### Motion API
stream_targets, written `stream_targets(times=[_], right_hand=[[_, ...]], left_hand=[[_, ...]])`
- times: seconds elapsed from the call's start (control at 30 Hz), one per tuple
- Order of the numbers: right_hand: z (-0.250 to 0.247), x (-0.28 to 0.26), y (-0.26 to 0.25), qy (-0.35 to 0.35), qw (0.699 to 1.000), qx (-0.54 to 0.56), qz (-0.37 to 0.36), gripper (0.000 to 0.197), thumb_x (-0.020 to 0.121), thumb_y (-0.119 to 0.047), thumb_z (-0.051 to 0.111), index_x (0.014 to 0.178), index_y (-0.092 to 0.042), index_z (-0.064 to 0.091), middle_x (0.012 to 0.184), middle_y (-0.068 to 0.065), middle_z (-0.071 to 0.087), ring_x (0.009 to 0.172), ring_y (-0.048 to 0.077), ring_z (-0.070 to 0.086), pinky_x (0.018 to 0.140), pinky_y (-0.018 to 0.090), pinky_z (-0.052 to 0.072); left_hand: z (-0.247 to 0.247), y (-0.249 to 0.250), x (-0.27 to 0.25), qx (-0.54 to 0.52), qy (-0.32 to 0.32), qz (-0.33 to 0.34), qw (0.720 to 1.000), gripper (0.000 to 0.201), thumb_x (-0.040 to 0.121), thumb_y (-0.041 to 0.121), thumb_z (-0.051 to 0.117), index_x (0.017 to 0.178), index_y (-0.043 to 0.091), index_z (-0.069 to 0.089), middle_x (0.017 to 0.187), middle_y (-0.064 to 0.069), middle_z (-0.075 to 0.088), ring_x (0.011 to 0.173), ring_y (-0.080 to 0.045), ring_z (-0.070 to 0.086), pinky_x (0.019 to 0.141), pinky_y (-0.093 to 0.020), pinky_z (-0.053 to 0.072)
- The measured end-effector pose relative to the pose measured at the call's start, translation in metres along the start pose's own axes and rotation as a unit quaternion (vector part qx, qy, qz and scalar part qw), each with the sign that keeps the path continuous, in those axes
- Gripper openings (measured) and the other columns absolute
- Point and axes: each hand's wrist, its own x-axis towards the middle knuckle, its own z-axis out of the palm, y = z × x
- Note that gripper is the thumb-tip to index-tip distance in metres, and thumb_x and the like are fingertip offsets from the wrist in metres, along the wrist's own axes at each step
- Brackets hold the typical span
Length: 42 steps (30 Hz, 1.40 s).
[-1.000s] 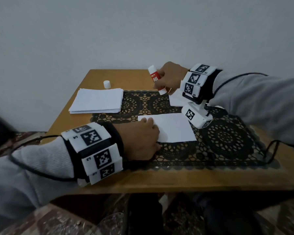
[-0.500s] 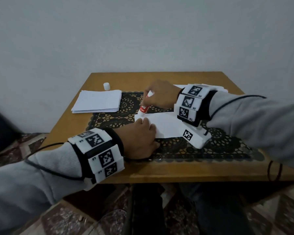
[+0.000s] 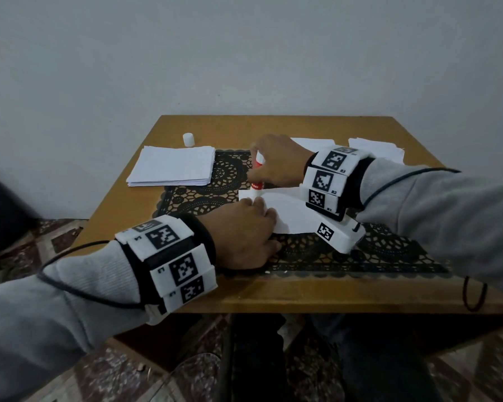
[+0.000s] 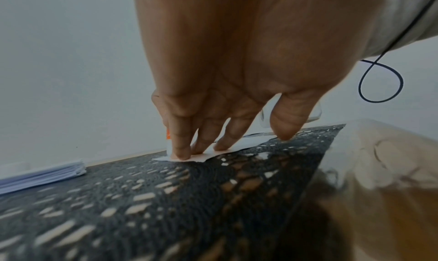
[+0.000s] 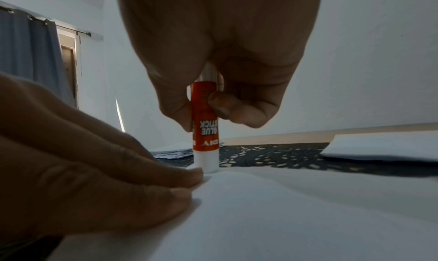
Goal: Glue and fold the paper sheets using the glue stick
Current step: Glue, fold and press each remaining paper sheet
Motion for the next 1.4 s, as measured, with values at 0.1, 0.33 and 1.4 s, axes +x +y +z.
stream_targets(times=[0.1,0.33,1.4], right_hand=[[-0.005,-0.008,0.008,0.007,1.000,-0.007,0.013,0.020,0.082,-0.025,0.069,0.081,-0.012,0.054,0.072,-0.001,0.051,0.074,0.019,0.051,0.052,0.026,0.034],[-0.016,-0.025,0.034,0.017,0.998,-0.012,0.054,0.019,0.082,-0.026,0.069,0.082,-0.013,0.055,0.090,0.006,0.059,0.084,0.023,0.057,0.057,0.027,0.038],[-0.030,-0.060,0.058,0.010,0.998,-0.028,0.055,0.020,0.082,-0.029,0.065,0.074,-0.016,0.052,0.096,0.002,0.056,0.089,0.021,0.055,0.073,0.035,0.046]], left_hand=[[0.000,0.000,0.000,-0.004,-0.002,-0.003,1.000,0.067,0.098,0.051,0.027,0.149,0.008,0.018,0.153,-0.022,0.021,0.137,-0.034,0.029,0.111,-0.045,0.033],[-0.007,-0.003,0.003,0.010,0.008,0.002,1.000,0.054,0.098,0.049,0.028,0.135,0.012,0.042,0.136,-0.018,0.046,0.118,-0.031,0.050,0.101,-0.044,0.043],[-0.038,-0.004,0.043,0.047,-0.019,-0.009,0.999,0.068,0.090,0.024,0.051,0.149,0.040,0.022,0.126,-0.015,0.043,0.106,-0.033,0.052,0.089,-0.039,0.048]])
